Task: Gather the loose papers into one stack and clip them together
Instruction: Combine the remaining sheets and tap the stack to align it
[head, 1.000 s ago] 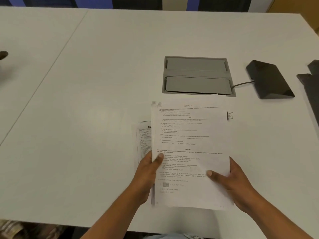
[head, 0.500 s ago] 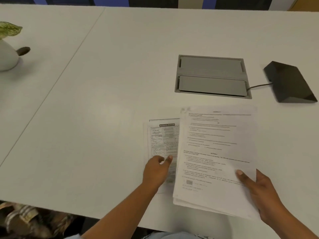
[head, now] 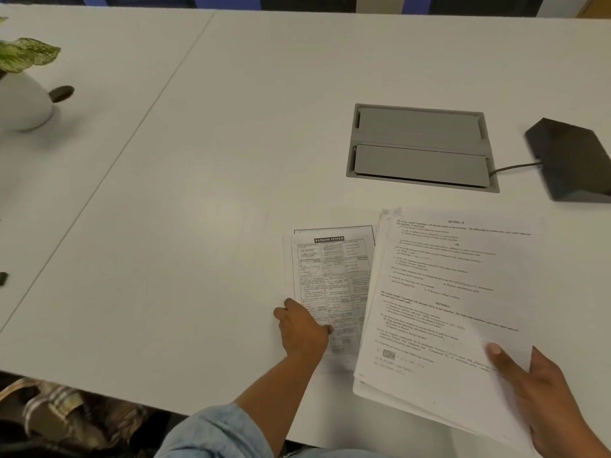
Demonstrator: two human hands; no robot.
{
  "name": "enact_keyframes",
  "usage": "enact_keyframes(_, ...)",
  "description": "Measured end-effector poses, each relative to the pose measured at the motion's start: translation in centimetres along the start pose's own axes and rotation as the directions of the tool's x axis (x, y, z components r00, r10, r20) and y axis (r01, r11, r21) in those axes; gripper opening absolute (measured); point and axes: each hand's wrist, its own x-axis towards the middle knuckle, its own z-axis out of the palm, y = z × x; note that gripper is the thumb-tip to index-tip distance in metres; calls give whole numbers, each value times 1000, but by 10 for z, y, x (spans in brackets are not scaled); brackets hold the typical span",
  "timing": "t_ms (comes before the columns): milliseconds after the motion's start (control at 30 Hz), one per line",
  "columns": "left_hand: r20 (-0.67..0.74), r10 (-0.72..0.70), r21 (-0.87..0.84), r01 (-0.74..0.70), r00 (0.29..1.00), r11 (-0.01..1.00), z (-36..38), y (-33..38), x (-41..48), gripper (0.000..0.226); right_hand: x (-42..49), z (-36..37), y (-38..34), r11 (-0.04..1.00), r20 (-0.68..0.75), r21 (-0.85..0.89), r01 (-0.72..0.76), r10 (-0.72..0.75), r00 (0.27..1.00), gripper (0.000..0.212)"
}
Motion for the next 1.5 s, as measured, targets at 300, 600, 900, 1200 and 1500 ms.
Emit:
enact_keyframes(300, -13, -69, 82, 70, 998, 994, -4, -4, 8, 88, -1, -2, -3, 1000, -22, -3, 31, -31, 999, 25)
enact_keyframes(600, -86, -120, 46, 124, 989, 991, 2, -6, 1, 88, 2, -1, -4, 1000, -48, -4, -1, 0, 999, 21)
enact_keyframes(900, -191, 19, 241, 29, 981, 970, 7, -1, -5, 116, 6, -2, -1, 999, -40, -29, 20, -21, 999, 15)
enact_keyframes(1200, -31, -90, -199, 83, 995, 977, 1, -3, -4, 77, 9, -3, -3, 999, -27, -14, 37, -38, 999, 16)
enact_keyframes(1500, 108, -19, -572, 78, 994, 816, -27, -28, 6, 32, 18, -10, -5, 998, -58, 11, 54, -53, 997, 16)
